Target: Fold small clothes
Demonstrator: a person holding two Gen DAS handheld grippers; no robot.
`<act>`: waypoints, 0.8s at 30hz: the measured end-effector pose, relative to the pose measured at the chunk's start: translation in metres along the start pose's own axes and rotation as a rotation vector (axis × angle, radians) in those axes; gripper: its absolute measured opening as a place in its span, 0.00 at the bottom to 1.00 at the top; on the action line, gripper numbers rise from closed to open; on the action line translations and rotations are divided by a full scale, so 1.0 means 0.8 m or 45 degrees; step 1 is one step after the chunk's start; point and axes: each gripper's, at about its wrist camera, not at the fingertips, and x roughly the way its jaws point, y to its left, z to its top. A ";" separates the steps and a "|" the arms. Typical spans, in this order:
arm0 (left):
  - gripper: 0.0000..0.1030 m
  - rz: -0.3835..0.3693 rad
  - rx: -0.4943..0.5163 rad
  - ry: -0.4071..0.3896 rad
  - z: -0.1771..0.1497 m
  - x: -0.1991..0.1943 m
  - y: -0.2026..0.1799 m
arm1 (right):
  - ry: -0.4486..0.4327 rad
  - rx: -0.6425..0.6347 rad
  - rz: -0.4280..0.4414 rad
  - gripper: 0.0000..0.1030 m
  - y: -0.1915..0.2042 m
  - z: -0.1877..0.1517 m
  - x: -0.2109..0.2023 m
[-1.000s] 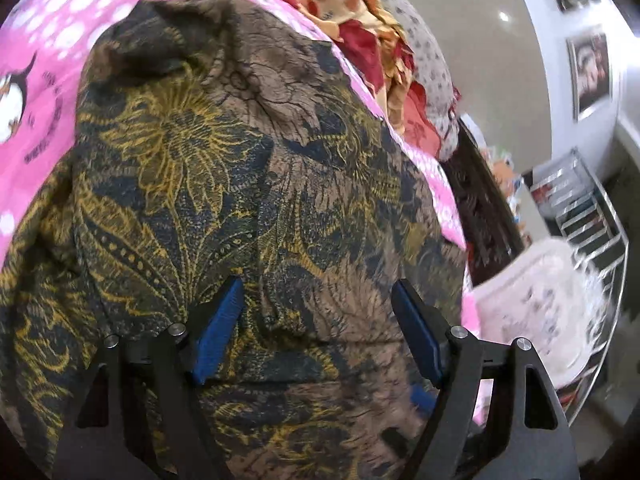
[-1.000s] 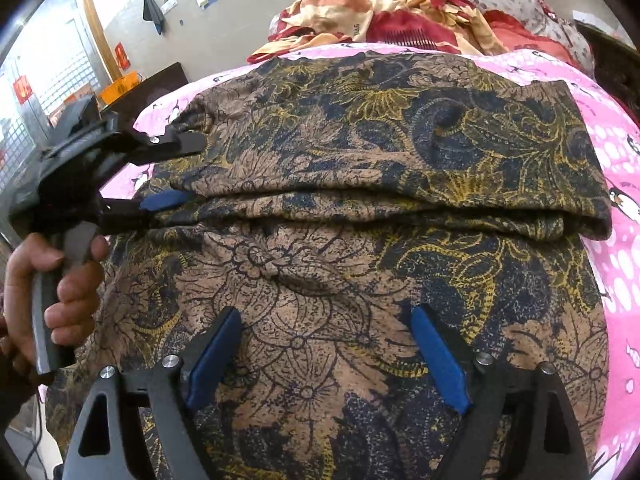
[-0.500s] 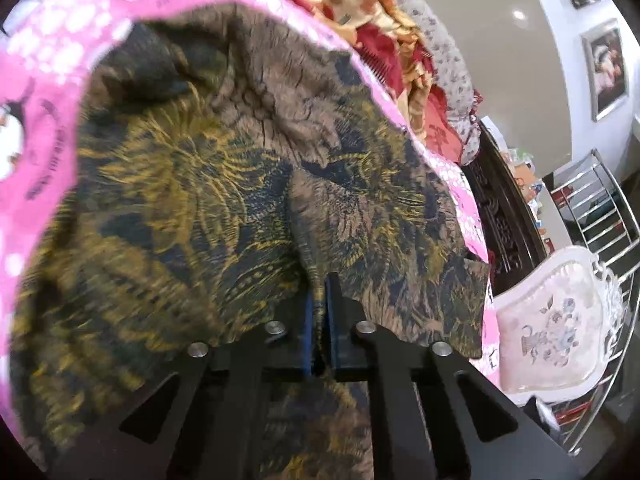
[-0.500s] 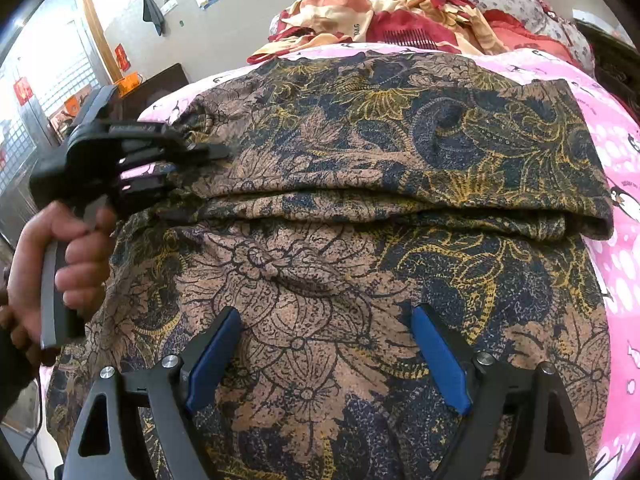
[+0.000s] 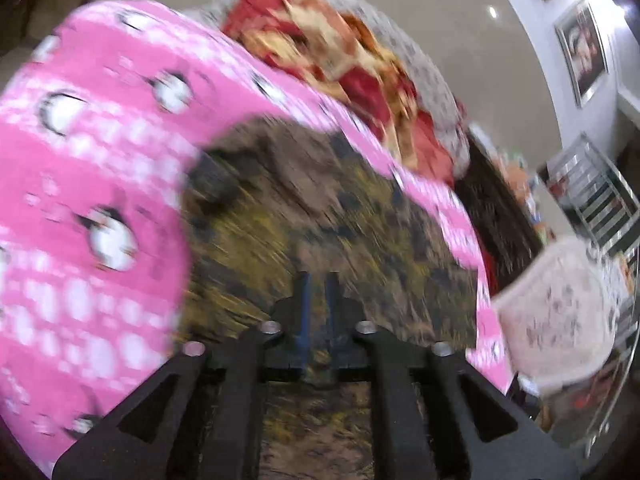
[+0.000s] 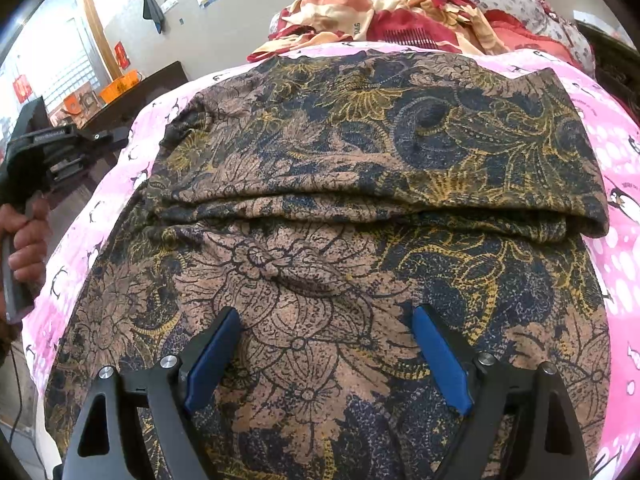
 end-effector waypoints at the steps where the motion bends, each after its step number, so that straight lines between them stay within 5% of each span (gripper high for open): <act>1: 0.58 -0.027 0.008 0.038 -0.005 0.016 -0.008 | 0.000 0.001 0.001 0.85 0.000 0.000 0.000; 2: 0.70 -0.020 0.016 0.060 -0.010 0.029 -0.013 | 0.000 0.002 0.001 0.85 0.001 0.000 0.000; 7: 0.69 0.079 -0.042 0.119 -0.026 0.078 -0.008 | -0.001 0.002 0.001 0.85 0.001 0.000 0.000; 12: 0.67 -0.191 -0.012 0.208 -0.029 0.092 -0.029 | -0.006 0.009 0.013 0.85 0.000 0.000 0.000; 16: 0.67 -0.162 -0.039 0.121 -0.021 0.087 -0.021 | -0.008 0.017 0.026 0.85 -0.002 0.000 0.000; 19: 0.56 -0.184 -0.185 0.082 -0.018 0.091 0.006 | -0.008 0.013 0.022 0.85 -0.001 0.000 0.000; 21: 0.38 -0.161 -0.174 0.079 -0.018 0.093 0.005 | -0.008 0.013 0.022 0.85 -0.002 -0.001 0.000; 23: 0.07 -0.126 -0.191 0.112 -0.018 0.101 0.007 | -0.007 0.013 0.022 0.85 -0.002 -0.001 0.000; 24: 0.06 -0.105 -0.208 0.120 -0.020 0.105 0.009 | -0.008 0.013 0.021 0.85 -0.002 -0.001 0.000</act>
